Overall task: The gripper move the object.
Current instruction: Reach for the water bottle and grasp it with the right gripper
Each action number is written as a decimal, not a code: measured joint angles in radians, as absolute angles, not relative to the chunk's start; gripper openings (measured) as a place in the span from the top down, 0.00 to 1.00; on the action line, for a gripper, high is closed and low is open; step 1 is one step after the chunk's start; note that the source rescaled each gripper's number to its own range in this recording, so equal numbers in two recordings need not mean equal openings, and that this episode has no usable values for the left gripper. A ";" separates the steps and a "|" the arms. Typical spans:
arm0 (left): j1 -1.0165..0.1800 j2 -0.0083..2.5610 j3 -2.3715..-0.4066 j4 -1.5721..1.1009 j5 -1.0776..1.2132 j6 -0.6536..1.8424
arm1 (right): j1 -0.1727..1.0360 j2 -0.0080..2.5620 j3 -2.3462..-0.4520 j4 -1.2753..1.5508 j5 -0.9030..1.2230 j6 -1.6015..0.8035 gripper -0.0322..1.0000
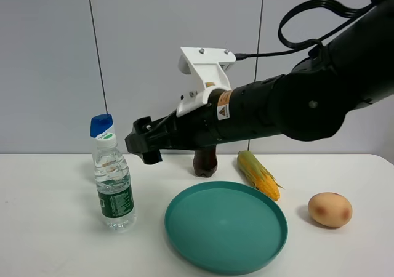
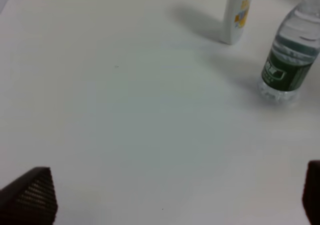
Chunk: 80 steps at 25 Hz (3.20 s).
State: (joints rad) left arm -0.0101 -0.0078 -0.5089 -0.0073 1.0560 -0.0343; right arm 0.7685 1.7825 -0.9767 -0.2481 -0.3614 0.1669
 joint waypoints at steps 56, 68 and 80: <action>-0.010 -0.008 -0.509 -0.007 1.056 -0.034 | 0.841 2.263 -1.320 -0.300 -0.492 0.122 0.00; -0.010 -0.008 -0.509 -0.007 1.056 -0.034 | 0.841 2.282 -1.324 -0.286 -0.548 0.121 0.00; -0.010 -0.008 -0.509 -0.007 1.056 -0.034 | 0.841 2.282 -1.324 -0.284 -0.566 0.121 0.51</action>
State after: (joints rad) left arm -0.0101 -0.0078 -0.5089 -0.0073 1.0560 -0.0343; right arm 0.8412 2.2818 -1.3235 -0.2845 -0.5662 0.1212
